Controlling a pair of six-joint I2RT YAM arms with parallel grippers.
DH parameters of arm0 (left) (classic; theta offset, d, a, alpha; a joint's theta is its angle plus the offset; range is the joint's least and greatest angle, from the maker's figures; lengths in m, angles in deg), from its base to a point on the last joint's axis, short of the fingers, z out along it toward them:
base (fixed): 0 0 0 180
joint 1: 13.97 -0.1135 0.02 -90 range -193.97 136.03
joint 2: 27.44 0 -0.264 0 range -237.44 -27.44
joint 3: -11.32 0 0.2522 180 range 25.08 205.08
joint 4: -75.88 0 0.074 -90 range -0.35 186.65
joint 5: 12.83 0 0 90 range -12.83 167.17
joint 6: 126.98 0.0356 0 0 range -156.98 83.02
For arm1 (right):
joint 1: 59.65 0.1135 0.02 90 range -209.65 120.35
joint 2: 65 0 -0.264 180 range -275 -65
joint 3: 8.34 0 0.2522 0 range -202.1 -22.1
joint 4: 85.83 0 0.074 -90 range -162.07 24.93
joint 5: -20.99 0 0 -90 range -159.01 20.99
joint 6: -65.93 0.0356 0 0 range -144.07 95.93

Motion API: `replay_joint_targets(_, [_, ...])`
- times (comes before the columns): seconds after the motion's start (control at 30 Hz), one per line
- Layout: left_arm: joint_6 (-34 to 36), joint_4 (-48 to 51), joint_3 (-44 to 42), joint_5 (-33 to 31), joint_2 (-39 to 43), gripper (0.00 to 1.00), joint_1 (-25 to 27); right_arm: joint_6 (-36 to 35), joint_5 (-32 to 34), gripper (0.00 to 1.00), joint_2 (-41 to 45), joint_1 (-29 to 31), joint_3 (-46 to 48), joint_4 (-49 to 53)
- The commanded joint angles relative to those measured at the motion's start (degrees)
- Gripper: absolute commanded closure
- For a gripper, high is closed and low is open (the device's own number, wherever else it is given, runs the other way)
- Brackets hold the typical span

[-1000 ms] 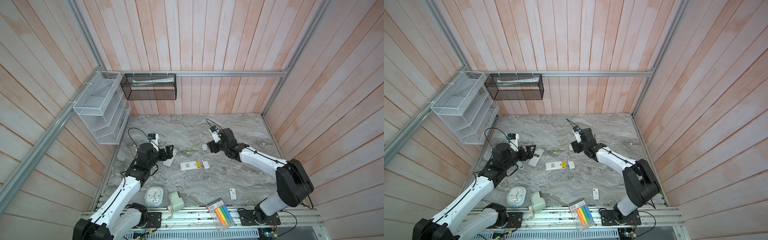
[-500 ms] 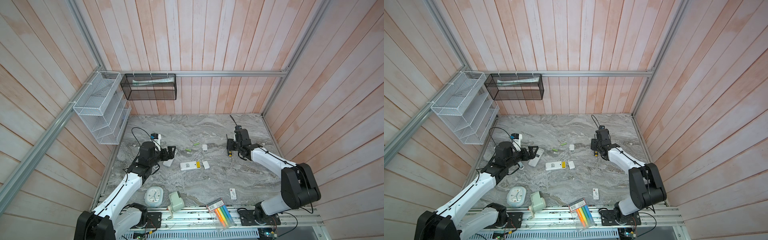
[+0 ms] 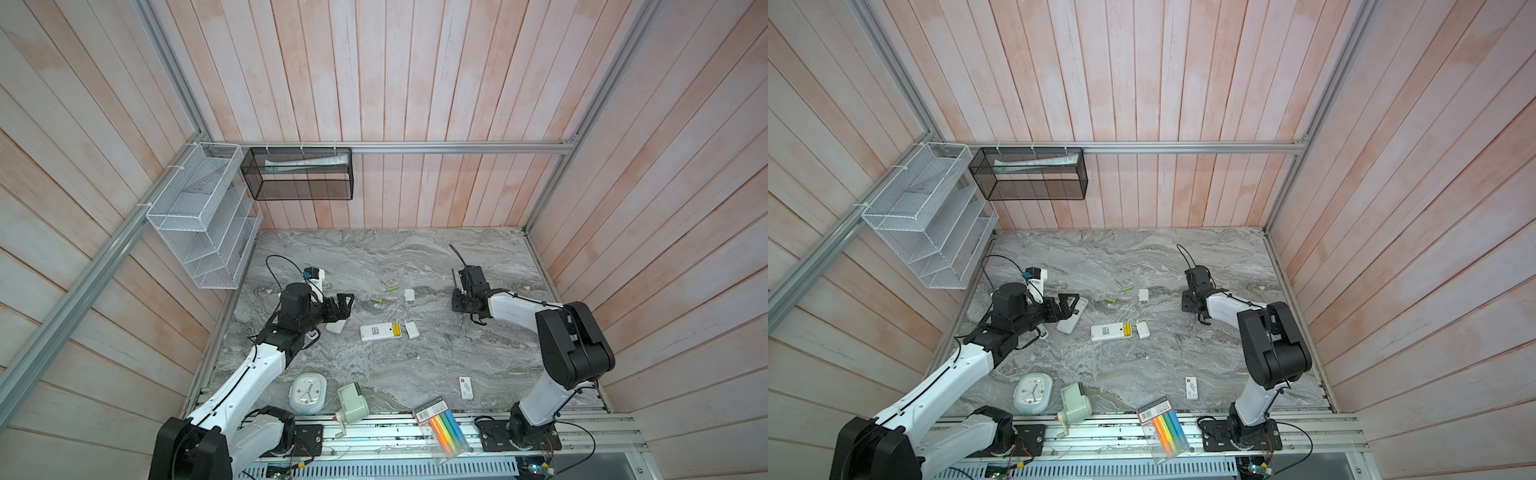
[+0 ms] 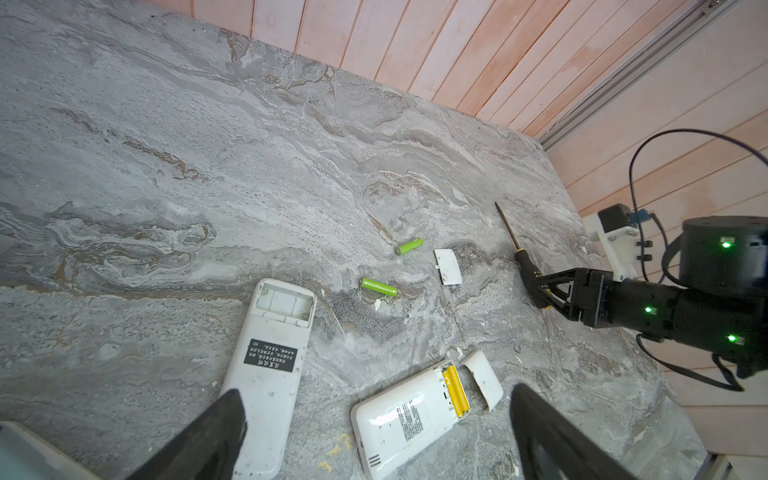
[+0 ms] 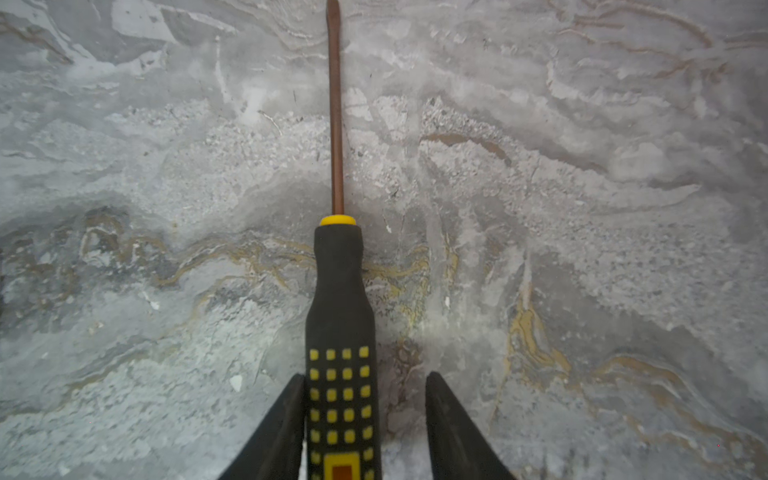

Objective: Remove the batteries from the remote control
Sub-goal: 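Move the right gripper to the yellow-and-black screwdriver and grasp its handle, then lift the screwdriver with the right gripper and carry it toward the remote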

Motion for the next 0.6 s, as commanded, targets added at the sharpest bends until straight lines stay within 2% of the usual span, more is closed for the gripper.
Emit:
replay_joint_targets(0.0, [-0.2,-0.6,1.3,0.8,-0.3,0.0,-0.2,0.5,-0.2,0.59,-1.8,-0.4,-1.2,-0.1])
replay_joint_targets(0.2, [-0.5,-1.0,1.2,0.9,-0.4,0.0,-0.2,0.5,-0.6,0.72,-2.6,-0.3,-0.7,-0.4])
replay_joint_targets(0.33, [-0.3,-0.8,1.4,1.4,-1.0,0.0,-0.2,-0.5,-1.1,0.84,-1.3,-0.3,0.7,-1.6])
replay_joint_targets(0.57, [-1.0,-1.2,1.4,2.4,-1.4,0.0,-0.2,-3.2,-6.0,1.0,4.0,0.1,3.0,-3.1])
